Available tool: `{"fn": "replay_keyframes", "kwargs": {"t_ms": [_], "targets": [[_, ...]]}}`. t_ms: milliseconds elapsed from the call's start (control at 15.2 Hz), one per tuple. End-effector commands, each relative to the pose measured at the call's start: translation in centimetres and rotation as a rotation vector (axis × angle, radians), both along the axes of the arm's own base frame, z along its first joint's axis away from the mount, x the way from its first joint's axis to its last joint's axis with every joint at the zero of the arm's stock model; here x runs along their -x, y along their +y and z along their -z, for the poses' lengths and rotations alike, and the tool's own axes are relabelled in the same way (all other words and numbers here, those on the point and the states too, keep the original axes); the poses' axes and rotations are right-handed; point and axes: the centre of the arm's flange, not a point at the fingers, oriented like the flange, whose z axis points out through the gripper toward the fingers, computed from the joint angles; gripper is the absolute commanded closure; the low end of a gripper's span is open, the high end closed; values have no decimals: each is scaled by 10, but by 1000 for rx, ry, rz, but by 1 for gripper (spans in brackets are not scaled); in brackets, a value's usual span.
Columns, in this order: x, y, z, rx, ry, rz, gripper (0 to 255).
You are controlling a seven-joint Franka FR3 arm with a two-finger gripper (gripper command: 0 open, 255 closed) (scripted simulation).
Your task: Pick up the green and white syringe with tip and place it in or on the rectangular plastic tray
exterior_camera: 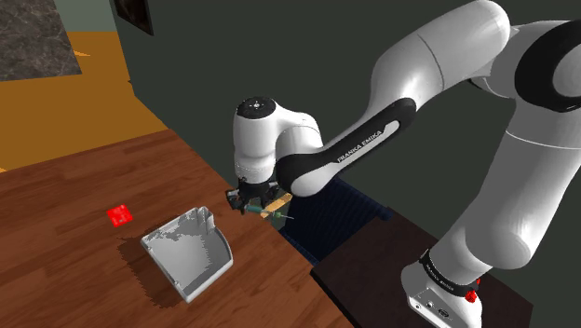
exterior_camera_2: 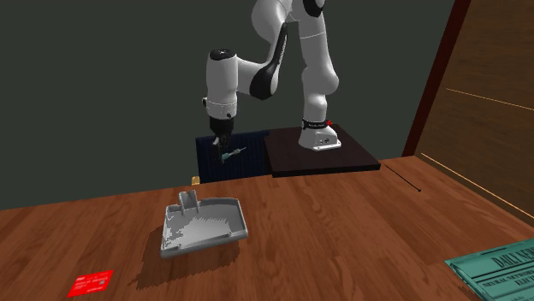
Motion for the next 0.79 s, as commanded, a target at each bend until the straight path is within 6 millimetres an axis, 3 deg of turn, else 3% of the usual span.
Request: {"fn": "replay_keyframes", "kwargs": {"t_ms": [0, 726], "targets": [[-1, 0, -8, 0, 1, 0, 255], [-64, 130, -15, 0, 1, 0, 255]]}}
